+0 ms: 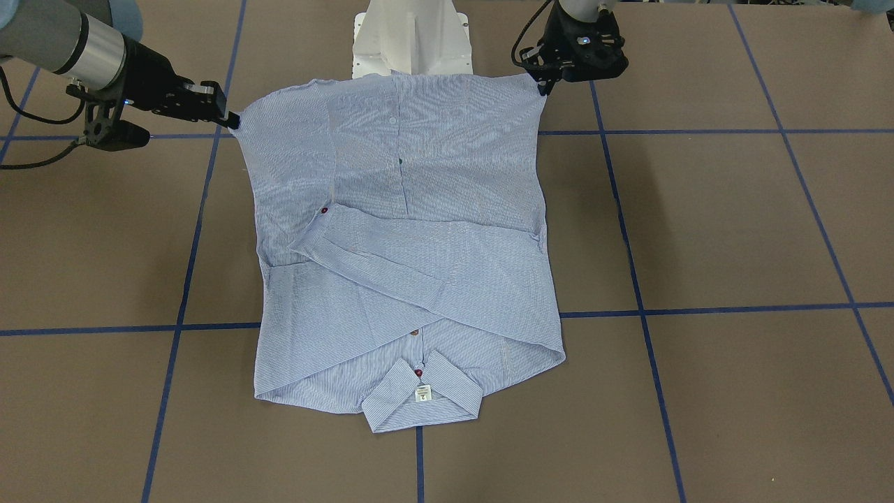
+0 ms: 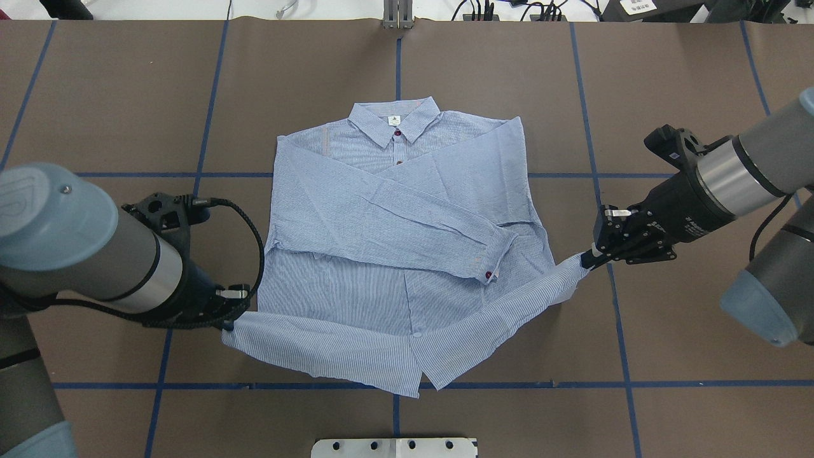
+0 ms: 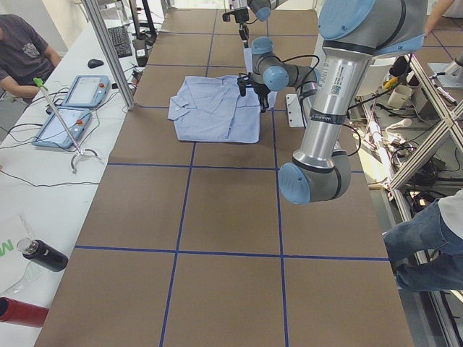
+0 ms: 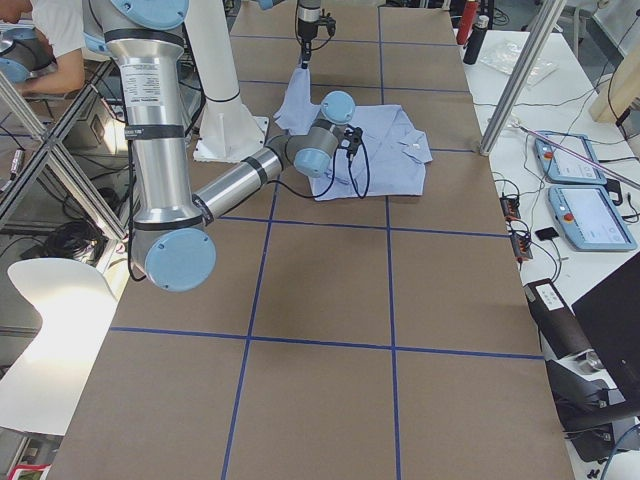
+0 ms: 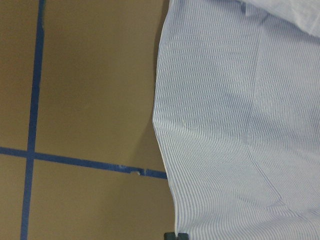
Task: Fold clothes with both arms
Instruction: 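Lift both hem corners and carry them toward the collar, then lay the hem over the collar with both grippers, pulling it taut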
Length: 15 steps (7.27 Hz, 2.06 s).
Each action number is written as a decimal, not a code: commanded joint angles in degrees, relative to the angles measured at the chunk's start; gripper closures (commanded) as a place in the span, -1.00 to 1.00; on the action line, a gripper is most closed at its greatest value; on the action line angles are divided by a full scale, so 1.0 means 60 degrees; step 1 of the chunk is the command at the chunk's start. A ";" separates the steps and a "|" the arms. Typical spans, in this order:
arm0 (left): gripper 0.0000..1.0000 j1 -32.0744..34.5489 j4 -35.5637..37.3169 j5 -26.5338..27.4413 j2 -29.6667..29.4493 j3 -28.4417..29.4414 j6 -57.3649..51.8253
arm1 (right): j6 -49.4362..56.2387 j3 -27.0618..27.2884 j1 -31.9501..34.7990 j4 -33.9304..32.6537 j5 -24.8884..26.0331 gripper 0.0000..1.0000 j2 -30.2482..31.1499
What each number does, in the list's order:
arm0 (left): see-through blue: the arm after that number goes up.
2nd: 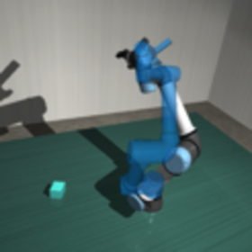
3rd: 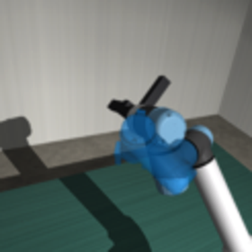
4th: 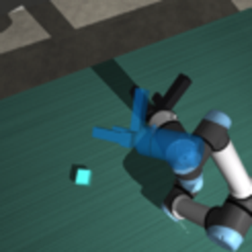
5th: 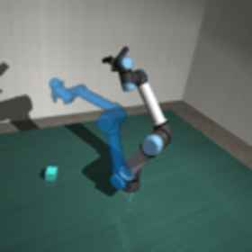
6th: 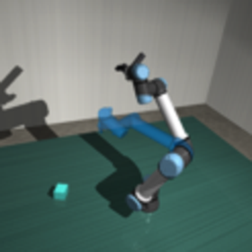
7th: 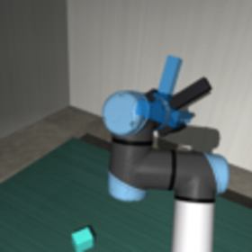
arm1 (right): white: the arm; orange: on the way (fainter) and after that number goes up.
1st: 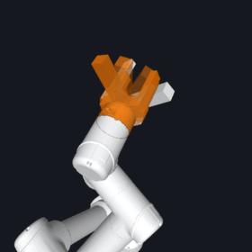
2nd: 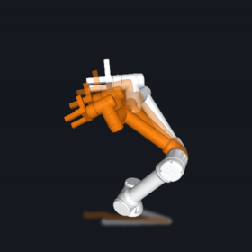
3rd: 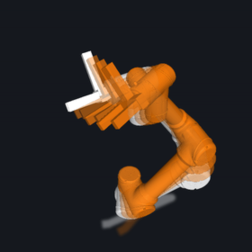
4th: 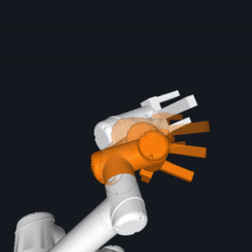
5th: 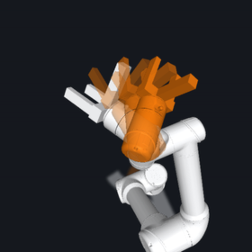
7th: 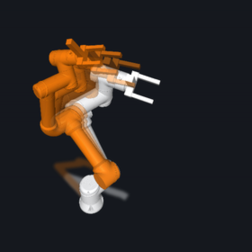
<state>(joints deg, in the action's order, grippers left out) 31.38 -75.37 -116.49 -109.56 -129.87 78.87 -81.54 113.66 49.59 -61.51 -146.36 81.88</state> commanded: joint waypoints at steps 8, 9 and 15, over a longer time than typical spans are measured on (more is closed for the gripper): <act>1.00 0.2797 -0.2624 -0.0478 -0.1983 0.4560 -0.1192 | 0.0129 -0.4043 0.1637 -0.0002 0.0354 1.00 -0.3156; 1.00 0.2958 -0.3194 -0.0493 -0.2027 0.5044 -0.1192 | 0.0129 -0.4308 0.1638 0.0013 0.0572 1.00 -0.3347; 1.00 0.3560 -0.6506 -0.0478 -0.2848 0.8503 -0.1192 | 0.0173 -0.6035 0.1711 0.0042 0.1145 1.00 -0.4489</act>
<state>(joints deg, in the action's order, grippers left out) 52.66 -111.43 -119.38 -125.79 -81.99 71.69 -80.53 80.37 59.81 -61.40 -140.11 56.87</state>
